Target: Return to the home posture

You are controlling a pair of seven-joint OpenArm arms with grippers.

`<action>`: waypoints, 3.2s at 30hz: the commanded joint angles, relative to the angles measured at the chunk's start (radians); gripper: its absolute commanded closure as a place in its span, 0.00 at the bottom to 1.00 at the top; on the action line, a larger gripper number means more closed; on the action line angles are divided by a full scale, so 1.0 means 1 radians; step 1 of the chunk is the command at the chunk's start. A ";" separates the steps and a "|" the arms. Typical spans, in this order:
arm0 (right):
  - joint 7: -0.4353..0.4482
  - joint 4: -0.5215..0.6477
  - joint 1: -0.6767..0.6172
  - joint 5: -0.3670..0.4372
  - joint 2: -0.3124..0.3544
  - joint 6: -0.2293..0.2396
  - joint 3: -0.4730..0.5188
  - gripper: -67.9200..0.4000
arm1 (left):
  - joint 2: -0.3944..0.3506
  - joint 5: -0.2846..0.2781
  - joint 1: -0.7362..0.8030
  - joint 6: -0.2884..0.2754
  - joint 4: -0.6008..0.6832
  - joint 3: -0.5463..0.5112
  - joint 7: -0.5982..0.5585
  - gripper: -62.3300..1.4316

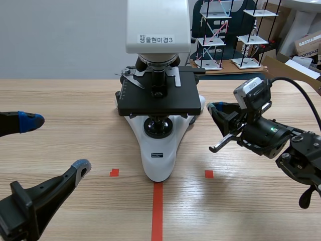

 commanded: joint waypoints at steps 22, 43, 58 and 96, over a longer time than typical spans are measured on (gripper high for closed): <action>0.018 0.018 0.014 0.011 0.000 0.000 0.004 0.98 | -0.003 -0.011 0.007 0.006 0.013 -0.002 -0.014 0.00; 0.151 0.323 -0.400 0.013 0.053 -0.060 0.104 0.37 | -0.003 -0.011 0.007 0.006 0.013 -0.002 -0.013 0.00; 0.091 0.863 -0.994 0.068 0.056 -0.037 0.321 0.06 | -0.003 -0.011 0.007 0.006 0.013 -0.002 -0.014 0.00; 0.102 0.867 -0.999 0.072 0.056 -0.045 0.344 0.00 | -0.003 -0.011 0.007 0.006 0.013 -0.002 -0.014 0.00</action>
